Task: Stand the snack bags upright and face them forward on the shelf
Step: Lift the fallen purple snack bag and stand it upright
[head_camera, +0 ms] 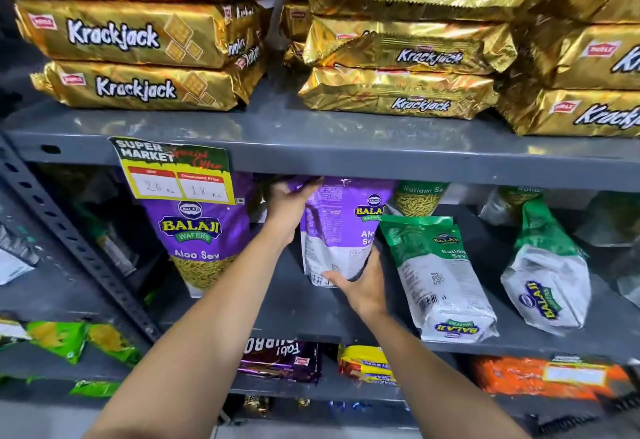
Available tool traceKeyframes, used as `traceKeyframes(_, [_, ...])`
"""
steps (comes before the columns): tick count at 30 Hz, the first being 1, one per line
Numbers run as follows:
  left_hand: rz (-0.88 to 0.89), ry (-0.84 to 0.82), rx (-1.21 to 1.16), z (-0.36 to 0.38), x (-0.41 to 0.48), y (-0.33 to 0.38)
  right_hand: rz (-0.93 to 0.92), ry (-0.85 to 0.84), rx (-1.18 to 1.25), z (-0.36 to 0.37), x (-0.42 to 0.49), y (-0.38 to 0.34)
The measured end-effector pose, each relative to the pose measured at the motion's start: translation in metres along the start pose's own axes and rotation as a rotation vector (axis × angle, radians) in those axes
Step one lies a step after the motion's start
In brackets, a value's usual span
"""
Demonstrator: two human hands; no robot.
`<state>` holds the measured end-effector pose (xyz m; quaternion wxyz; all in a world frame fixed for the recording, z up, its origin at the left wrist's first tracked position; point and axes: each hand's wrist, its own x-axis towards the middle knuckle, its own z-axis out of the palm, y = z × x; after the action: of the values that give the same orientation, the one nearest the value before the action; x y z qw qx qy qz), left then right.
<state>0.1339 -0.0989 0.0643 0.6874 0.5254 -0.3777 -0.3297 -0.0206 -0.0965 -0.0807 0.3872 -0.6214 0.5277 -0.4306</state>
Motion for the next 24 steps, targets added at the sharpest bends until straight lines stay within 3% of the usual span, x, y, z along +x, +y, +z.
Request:
traceKeyframes(3, [0.006, 0.051, 0.035, 0.0, 0.002, 0.003, 0.013, -0.035, 0.034, 0.001, 0.003, -0.004])
traceKeyframes(6, [-0.065, 0.139, -0.045, -0.001, -0.019, -0.008, 0.101, -0.066, 0.271, -0.01, 0.002, -0.007])
traceKeyframes(11, [-0.376, 0.602, -0.146, 0.017, -0.102, -0.078, 0.293, -0.022, 0.685, -0.022, 0.048, -0.016])
traceKeyframes(15, [-0.507, 0.457, -0.103, 0.036, -0.108, -0.099, 0.325, -0.118, 0.615, -0.012, 0.049, -0.013])
traceKeyframes(20, [-0.478, 0.271, 0.014, 0.032, -0.068, -0.098, 0.29, 0.026, 0.417, -0.009, 0.005, -0.011])
traceKeyframes(24, [-0.584, 0.131, 0.005, 0.014, -0.045, -0.102, 0.234, 0.111, 0.255, -0.006, -0.011, -0.011])
